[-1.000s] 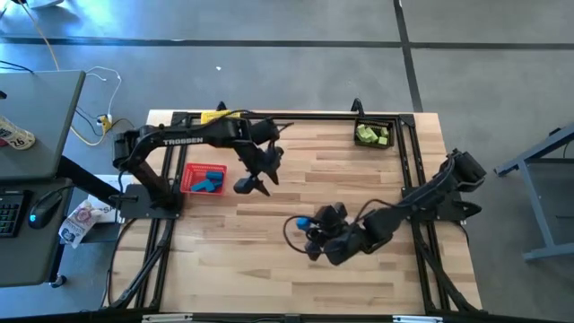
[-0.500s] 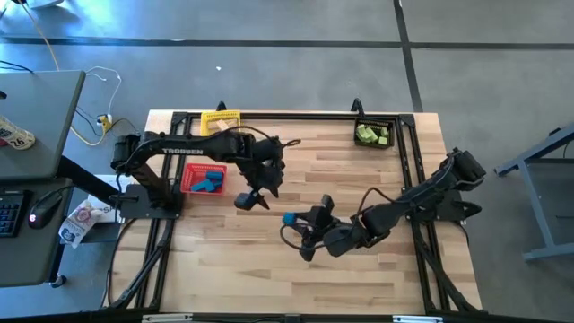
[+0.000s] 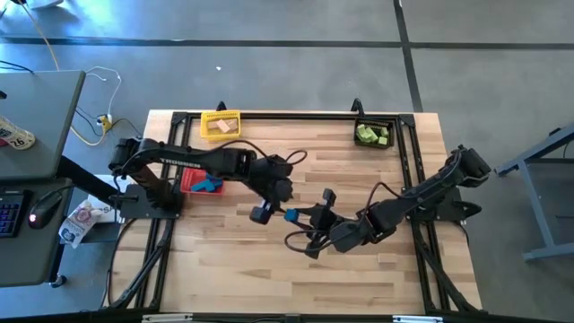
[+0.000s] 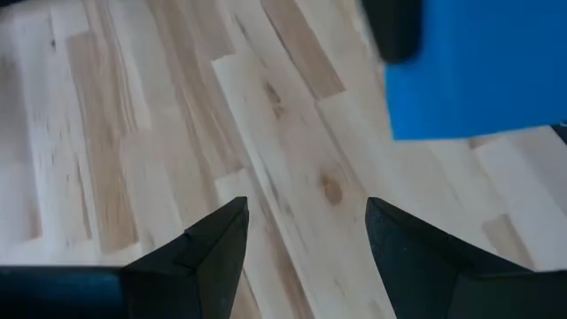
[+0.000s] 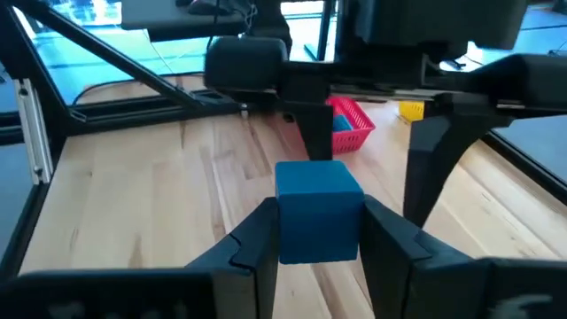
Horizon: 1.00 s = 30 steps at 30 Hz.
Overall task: Sort & place blocks by color
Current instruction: Put the blue block into the red bin
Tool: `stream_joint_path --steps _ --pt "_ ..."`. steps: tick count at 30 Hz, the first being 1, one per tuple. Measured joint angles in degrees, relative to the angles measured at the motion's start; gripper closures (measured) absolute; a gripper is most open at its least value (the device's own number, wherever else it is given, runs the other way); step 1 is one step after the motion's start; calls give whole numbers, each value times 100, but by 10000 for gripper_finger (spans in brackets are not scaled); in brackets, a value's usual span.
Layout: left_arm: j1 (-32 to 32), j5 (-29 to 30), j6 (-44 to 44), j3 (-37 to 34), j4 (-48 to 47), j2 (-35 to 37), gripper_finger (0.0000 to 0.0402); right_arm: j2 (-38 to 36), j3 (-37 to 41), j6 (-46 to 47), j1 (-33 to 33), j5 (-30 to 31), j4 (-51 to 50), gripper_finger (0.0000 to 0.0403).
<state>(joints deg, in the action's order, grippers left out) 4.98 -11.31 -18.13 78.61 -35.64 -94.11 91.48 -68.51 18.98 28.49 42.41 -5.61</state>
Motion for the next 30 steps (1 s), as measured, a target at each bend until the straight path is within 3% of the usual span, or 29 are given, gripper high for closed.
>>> stream_joint_path --steps 24,30 --pt "-355 17 455 -2 931 0 189 -4 0 220 -179 398 -597 300" --pt "-349 36 434 -2 954 0 218 -7 0 310 -183 396 -629 300"
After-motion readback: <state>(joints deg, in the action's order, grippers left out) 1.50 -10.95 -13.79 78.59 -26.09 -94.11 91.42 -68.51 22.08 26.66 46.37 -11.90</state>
